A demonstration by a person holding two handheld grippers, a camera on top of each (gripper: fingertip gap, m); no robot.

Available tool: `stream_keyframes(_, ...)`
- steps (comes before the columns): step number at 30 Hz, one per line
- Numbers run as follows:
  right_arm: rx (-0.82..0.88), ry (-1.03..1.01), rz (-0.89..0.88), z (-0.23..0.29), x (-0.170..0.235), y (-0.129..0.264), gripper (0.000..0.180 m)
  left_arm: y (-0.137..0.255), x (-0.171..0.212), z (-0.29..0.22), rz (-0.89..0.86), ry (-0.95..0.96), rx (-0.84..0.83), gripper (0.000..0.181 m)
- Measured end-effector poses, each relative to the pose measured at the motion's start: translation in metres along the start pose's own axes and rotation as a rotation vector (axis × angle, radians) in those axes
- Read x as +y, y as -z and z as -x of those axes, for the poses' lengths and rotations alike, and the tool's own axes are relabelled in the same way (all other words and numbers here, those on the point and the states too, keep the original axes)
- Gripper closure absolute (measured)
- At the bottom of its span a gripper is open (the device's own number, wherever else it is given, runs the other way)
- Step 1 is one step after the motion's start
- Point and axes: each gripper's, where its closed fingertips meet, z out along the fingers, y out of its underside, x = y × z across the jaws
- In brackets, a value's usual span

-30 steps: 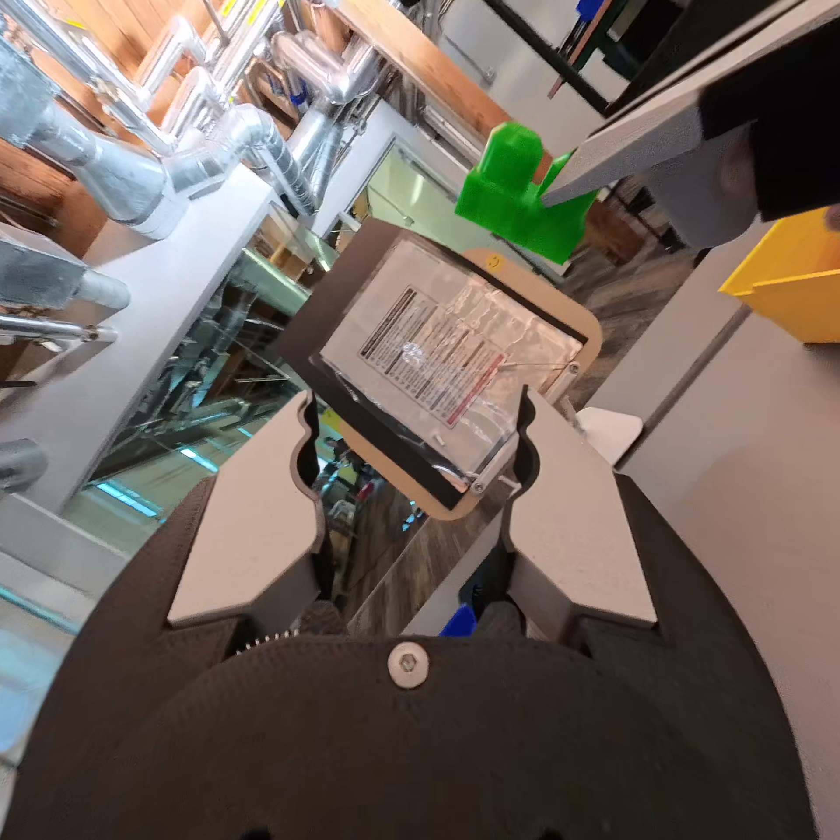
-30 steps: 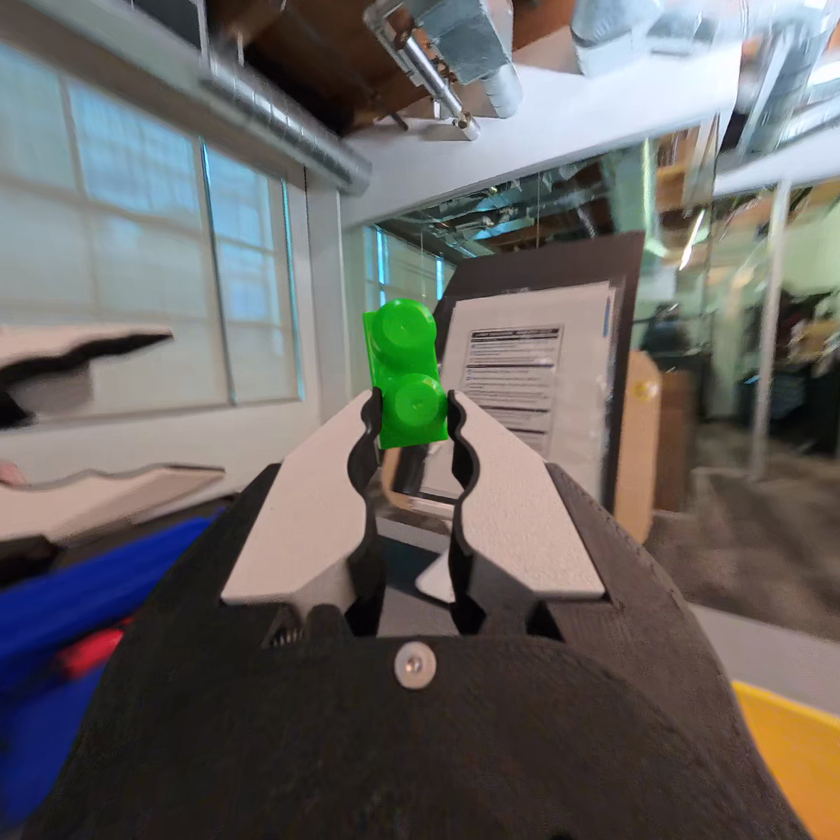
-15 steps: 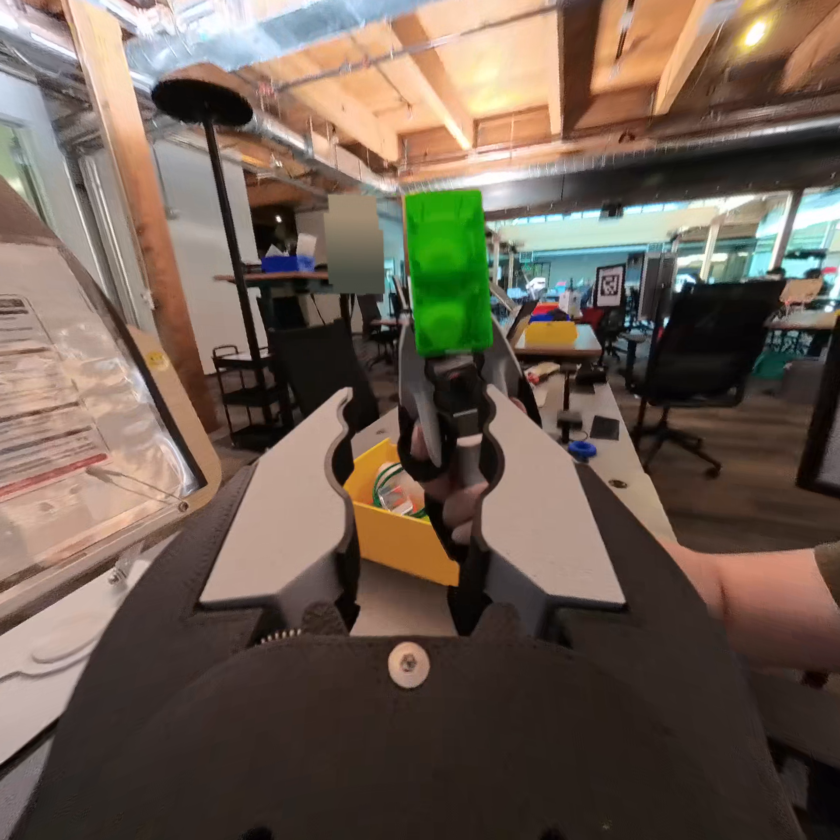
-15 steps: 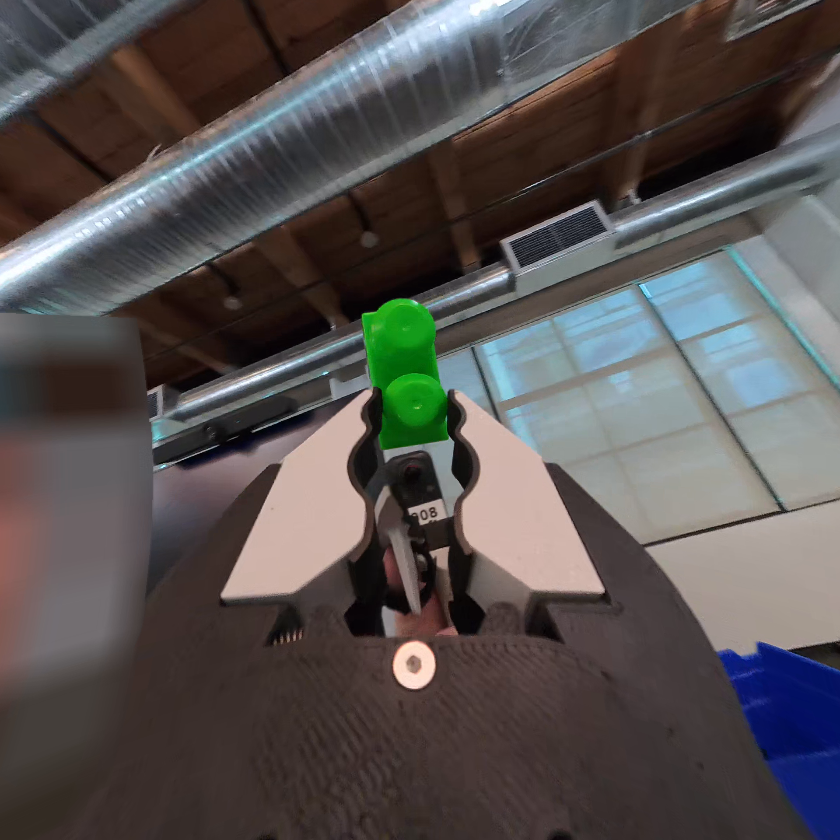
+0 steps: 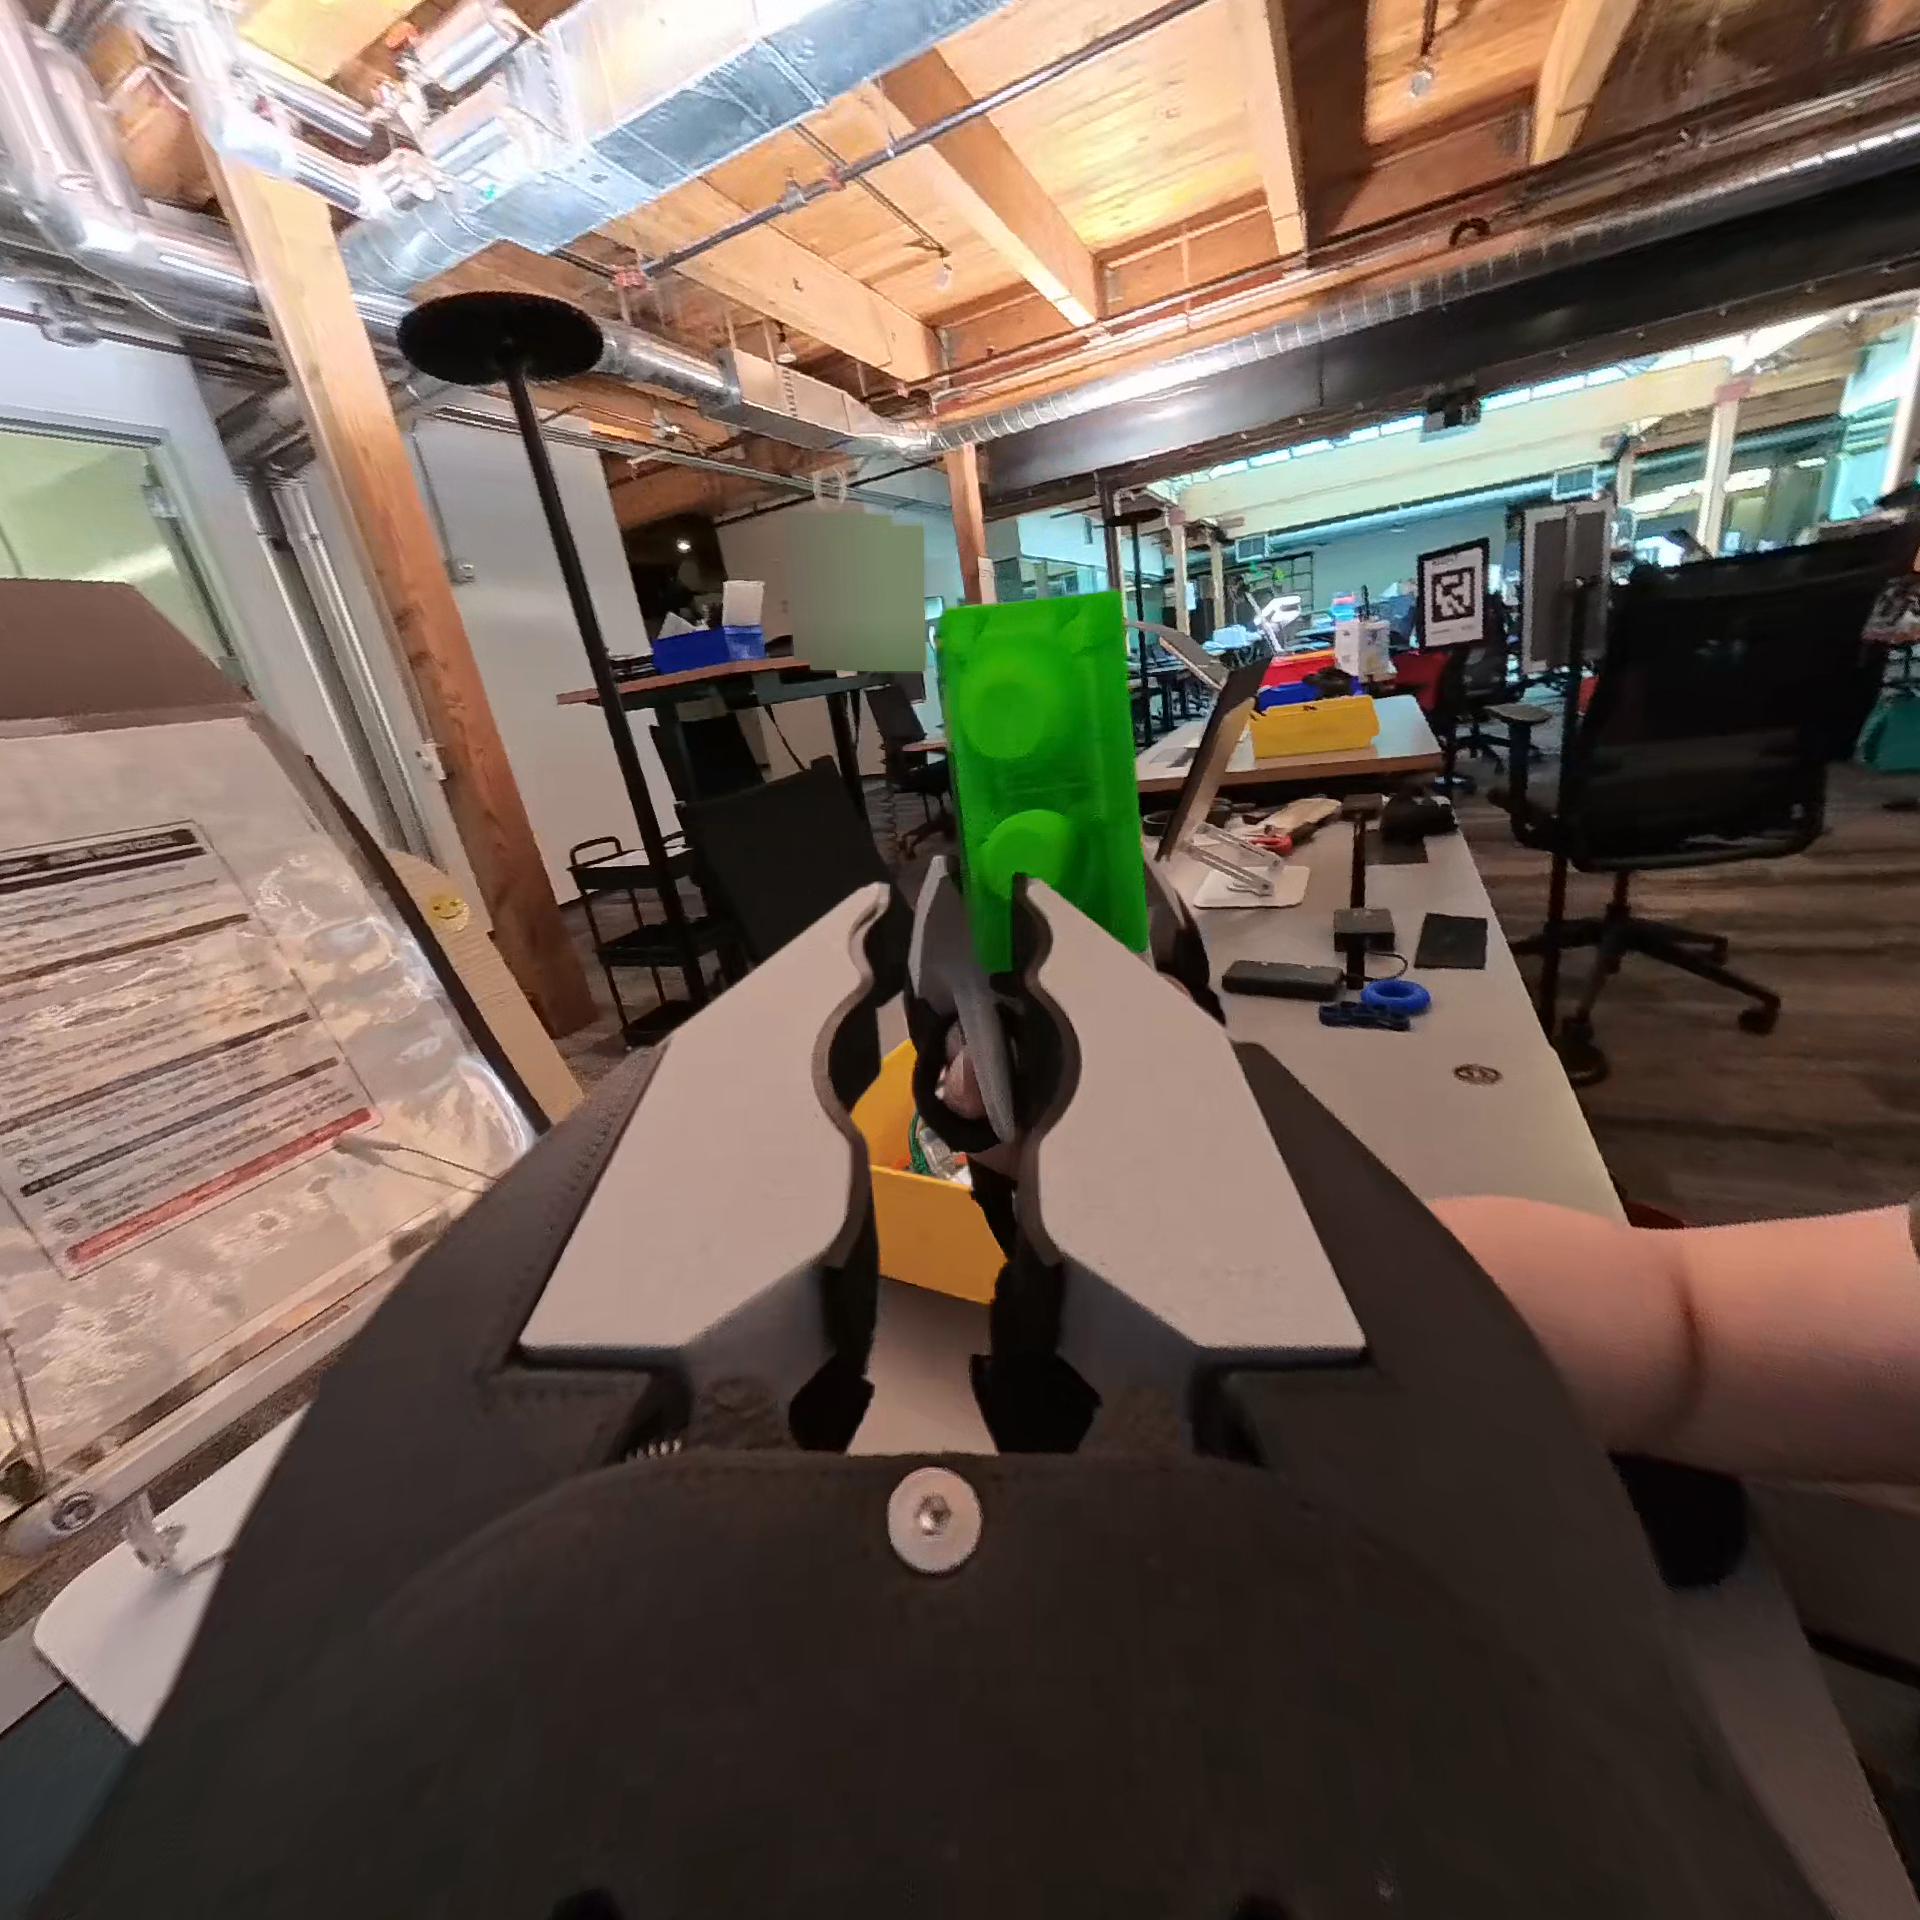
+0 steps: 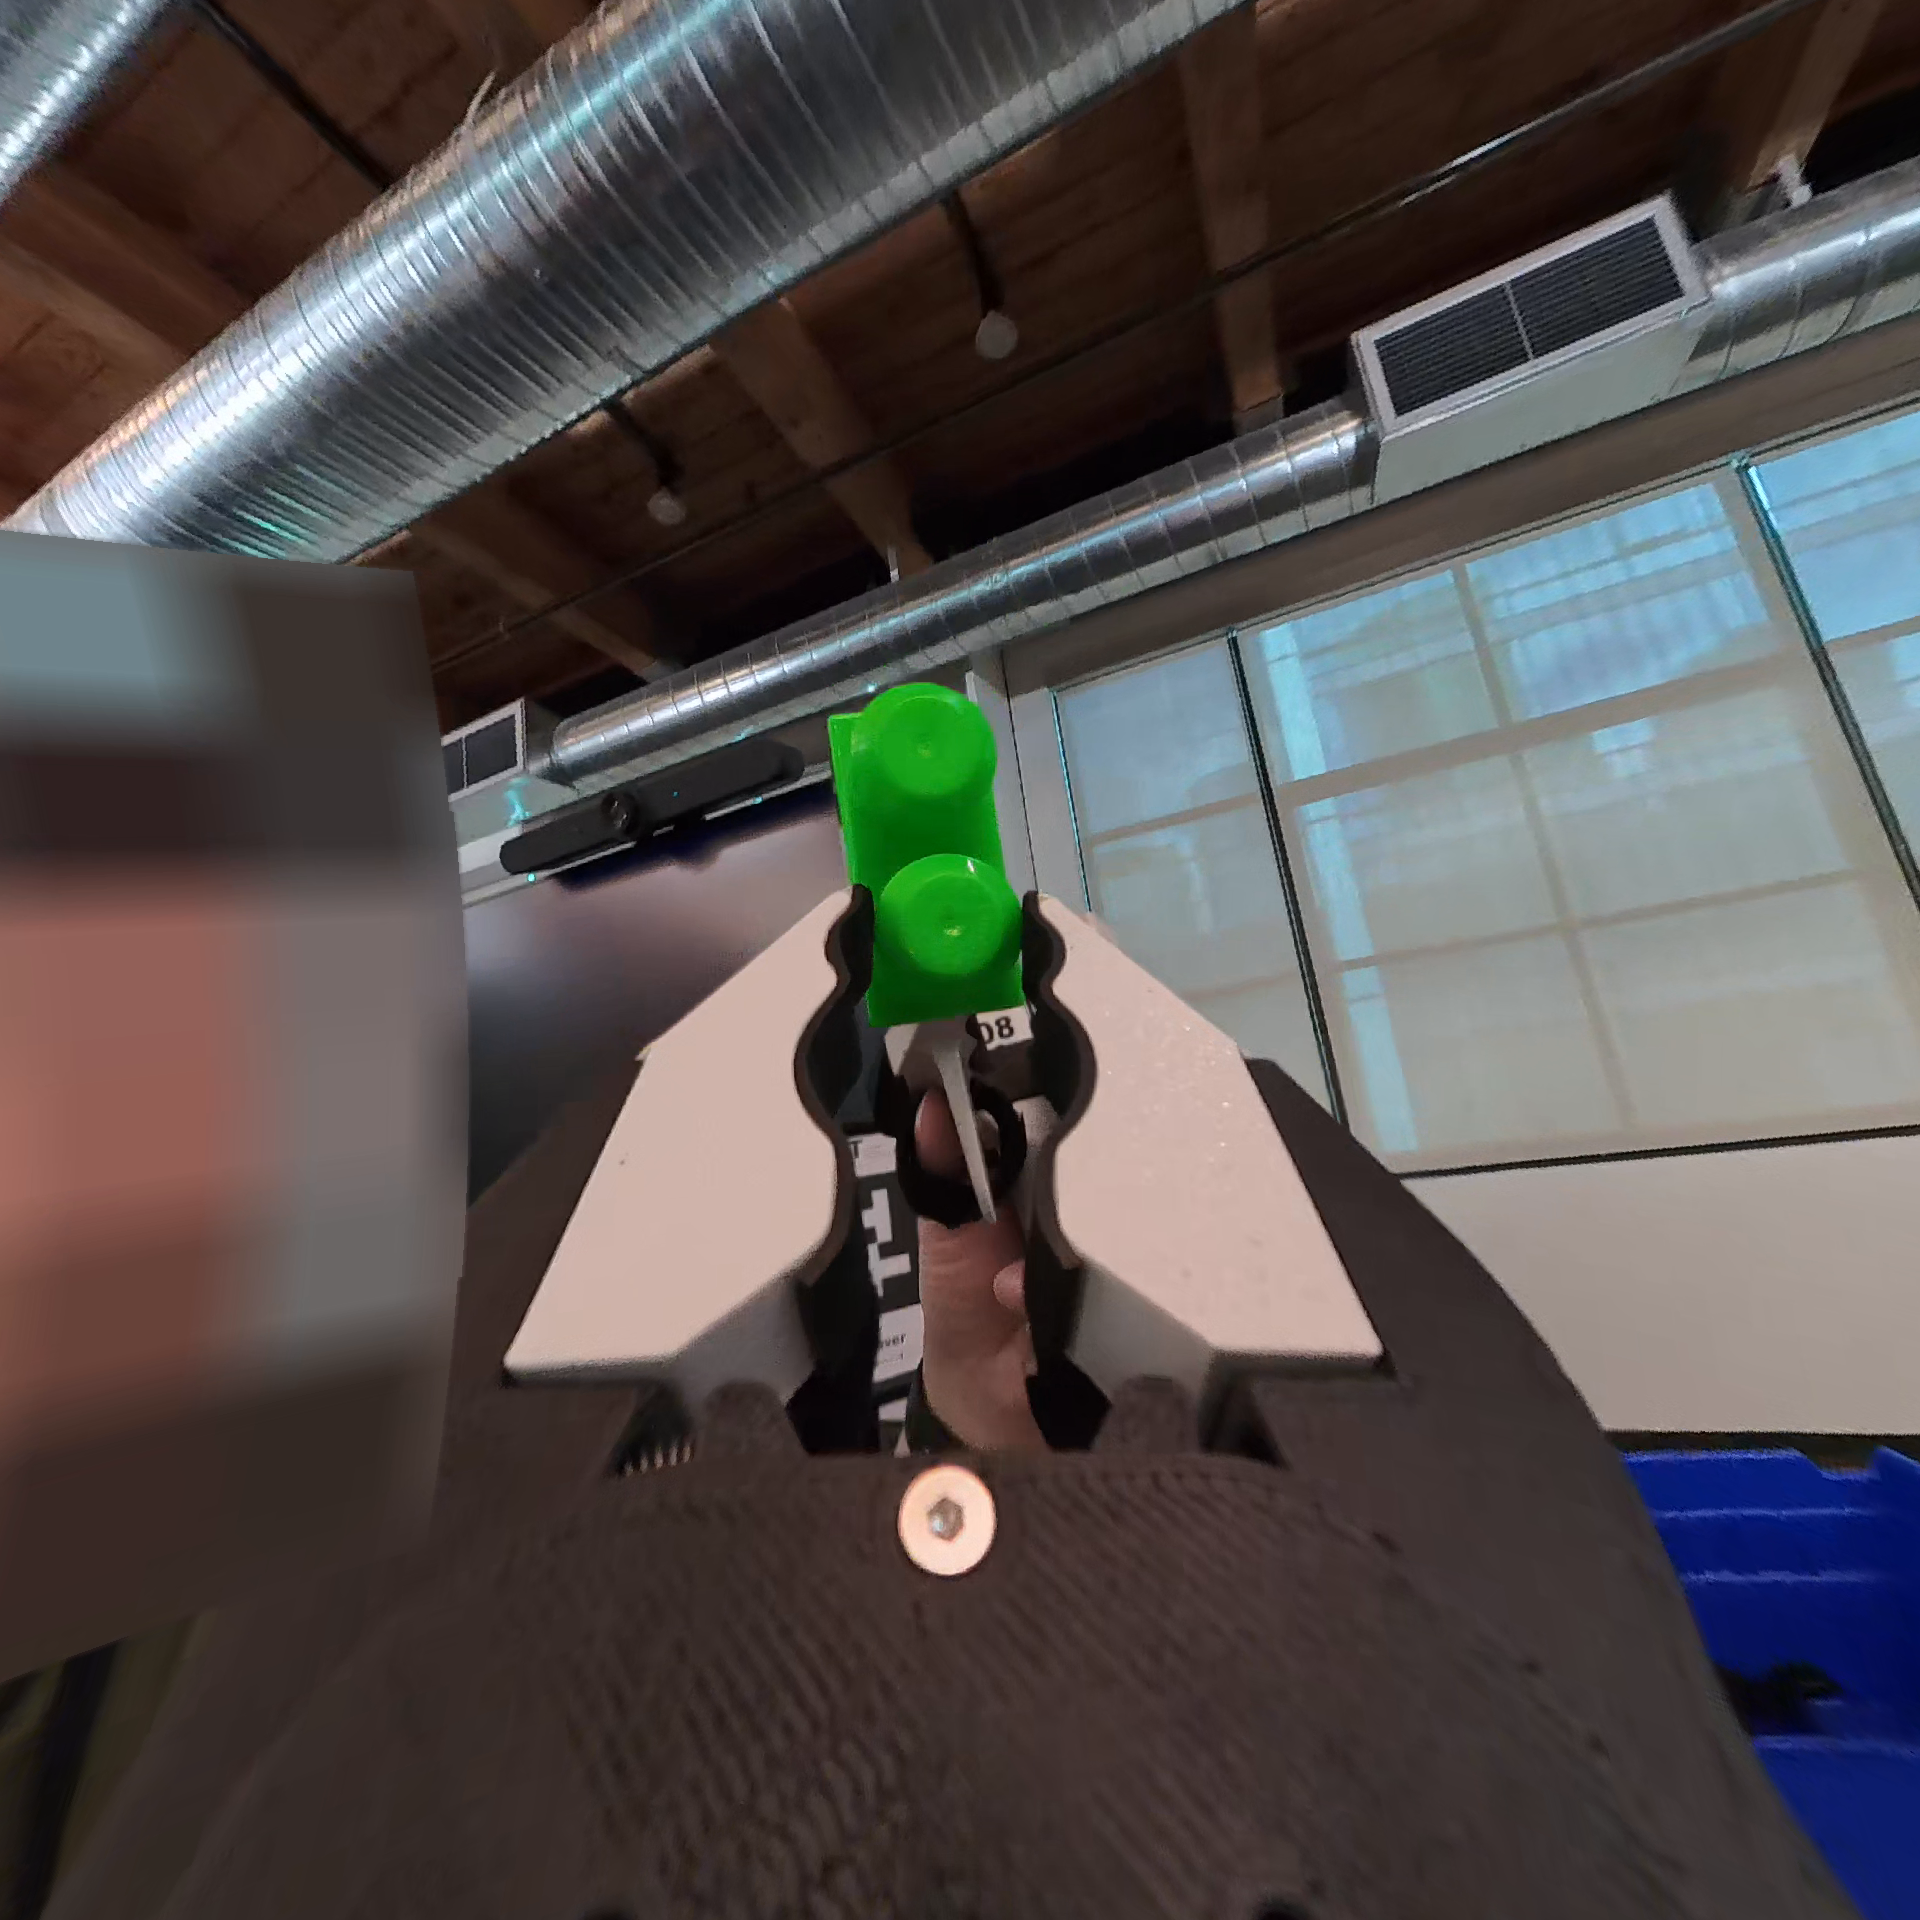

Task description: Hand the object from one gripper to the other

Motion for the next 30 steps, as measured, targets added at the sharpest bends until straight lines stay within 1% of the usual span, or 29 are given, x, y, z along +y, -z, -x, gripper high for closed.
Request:
stream_keyframes(1, -0.001, 0.003, 0.013, 0.001, 0.002, 0.003, 0.153, 0.0, 0.001, -0.002, 0.012, -0.01, 0.007, 0.169)
stream_keyframes(2, -0.001, 0.005, 0.023, 0.0, 0.004, 0.003, 0.153, 0.0, 0.003, -0.002, 0.027, -0.034, 0.01, 0.181)
stream_keyframes(5, 0.065, 0.036, 0.069, -0.019, 0.011, 0.003, 0.152, 0.003, 0.008, 0.01, 0.084, -0.14, -0.082, 0.181)
stream_keyframes(6, 0.13, 0.059, 0.077, -0.032, 0.011, 0.007, 0.147, 0.006, 0.009, 0.017, 0.105, -0.179, -0.132, 0.181)
stream_keyframes(7, 0.208, 0.099, 0.08, -0.046, 0.008, 0.012, 0.137, 0.011, 0.009, 0.028, 0.128, -0.223, -0.201, 0.181)
stream_keyframes(8, 0.276, 0.155, 0.079, -0.057, 0.004, 0.018, 0.133, 0.018, 0.009, 0.042, 0.163, -0.284, -0.292, 0.181)
stream_keyframes(10, 0.44, 0.294, 0.087, -0.077, -0.007, 0.031, 0.133, 0.038, 0.008, 0.076, 0.263, -0.474, -0.525, 0.181)
stream_keyframes(11, 0.511, 0.394, 0.113, -0.082, -0.011, 0.035, 0.134, 0.05, 0.006, 0.091, 0.313, -0.577, -0.64, 0.181)
stream_keyframes(13, 0.653, 0.664, 0.21, -0.086, -0.014, 0.037, 0.143, 0.068, -0.001, 0.11, 0.37, -0.731, -0.817, 0.181)
stream_keyframes(14, 0.705, 0.826, 0.287, -0.084, -0.012, 0.034, 0.147, 0.071, -0.003, 0.114, 0.368, -0.772, -0.865, 0.181)
stream_keyframes(15, 0.73, 0.991, 0.366, -0.08, -0.008, 0.026, 0.151, 0.07, -0.004, 0.115, 0.358, -0.795, -0.887, 0.181)
stream_keyframes(17, 0.727, 1.282, 0.496, -0.066, 0.006, 0.008, 0.159, 0.061, 0.0, 0.111, 0.345, -0.835, -0.899, 0.181)
stream_keyframes(19, 0.709, 1.505, 0.575, -0.055, 0.018, -0.007, 0.167, 0.051, 0.007, 0.107, 0.358, -0.89, -0.908, 0.181)
stream_keyframes(20, 0.709, 1.578, 0.603, -0.053, 0.022, -0.011, 0.169, 0.046, 0.011, 0.104, 0.369, -0.905, -0.905, 0.181)
stream_keyframes(24, 0.772, 1.749, 0.716, -0.061, 0.029, -0.013, 0.171, 0.026, 0.024, 0.088, 0.378, -0.923, -0.858, 0.181)
stream_keyframes(26, 0.808, 1.78, 0.744, -0.066, 0.028, -0.011, 0.171, 0.019, 0.027, 0.081, 0.385, -0.957, -0.854, 0.181)
stream_keyframes(30, 0.862, 1.778, 0.734, -0.071, 0.019, -0.007, 0.17, 0.009, 0.034, 0.072, 0.398, -0.975, -0.83, 0.181)
